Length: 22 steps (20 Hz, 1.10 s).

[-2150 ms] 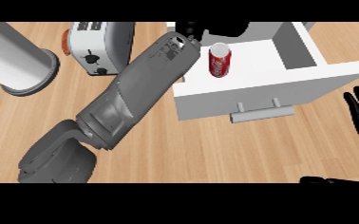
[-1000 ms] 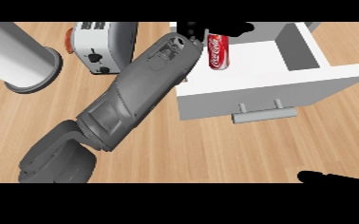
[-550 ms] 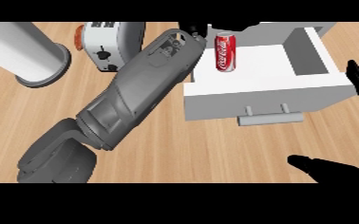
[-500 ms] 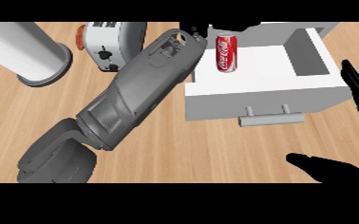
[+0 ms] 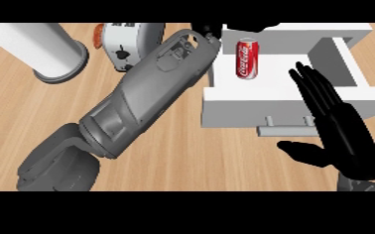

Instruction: Pick up the can, place it into the drawer and close the drawer

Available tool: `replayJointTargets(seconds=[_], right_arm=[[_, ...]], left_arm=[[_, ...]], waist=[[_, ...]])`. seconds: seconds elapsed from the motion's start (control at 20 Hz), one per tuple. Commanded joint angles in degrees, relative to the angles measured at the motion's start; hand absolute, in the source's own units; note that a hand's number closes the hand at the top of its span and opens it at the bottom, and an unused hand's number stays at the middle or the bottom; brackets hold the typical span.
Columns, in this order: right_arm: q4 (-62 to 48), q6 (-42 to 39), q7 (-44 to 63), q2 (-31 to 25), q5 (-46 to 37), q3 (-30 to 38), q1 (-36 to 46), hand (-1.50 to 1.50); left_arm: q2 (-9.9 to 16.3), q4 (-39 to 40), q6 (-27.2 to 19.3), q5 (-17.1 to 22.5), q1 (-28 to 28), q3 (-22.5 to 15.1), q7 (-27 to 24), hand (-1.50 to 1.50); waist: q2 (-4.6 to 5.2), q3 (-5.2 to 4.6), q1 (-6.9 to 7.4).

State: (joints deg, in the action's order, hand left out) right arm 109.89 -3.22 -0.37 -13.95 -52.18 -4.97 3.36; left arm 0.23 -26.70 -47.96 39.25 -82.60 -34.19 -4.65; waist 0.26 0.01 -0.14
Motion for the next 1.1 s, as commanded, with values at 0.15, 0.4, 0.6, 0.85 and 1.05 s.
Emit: replayJointTargets(seconds=[0.15, 0.4, 0.6, 0.85, 1.05], right_arm=[[-16.7, 10.4, -0.5, 4.9, -9.0, -2.1, 6.8, -1.50], [-25.8, 16.2, -1.3, 7.1, -10.9, -0.5, 9.3, -1.50], [-35.4, 19.7, -4.6, 6.0, -10.5, 2.8, 14.0, -1.50], [-44.1, 23.5, -3.6, 7.1, -13.5, 4.3, 19.2, -1.50], [-51.5, 28.3, -6.7, 3.8, -14.7, 7.6, 21.7, -1.50]], left_arm=[[6.5, -4.2, 3.0, -2.3, 1.1, 0.3, 5.1, -1.50], [8.5, -14.7, -1.8, -5.8, 5.3, -3.0, 11.9, -1.50], [14.0, -19.8, 0.1, -6.2, 9.1, -1.7, 12.3, -1.50], [17.7, -24.9, 1.4, -6.7, 11.5, -2.2, 15.6, -1.50], [21.7, -28.9, 3.6, -6.4, 13.5, -1.9, 18.2, -1.50]], waist=[[-0.23, 0.02, 1.30], [-0.69, 0.01, 1.96], [-0.47, 0.02, 2.32], [-0.36, 0.02, 3.05], [-0.22, 0.06, 3.68]])
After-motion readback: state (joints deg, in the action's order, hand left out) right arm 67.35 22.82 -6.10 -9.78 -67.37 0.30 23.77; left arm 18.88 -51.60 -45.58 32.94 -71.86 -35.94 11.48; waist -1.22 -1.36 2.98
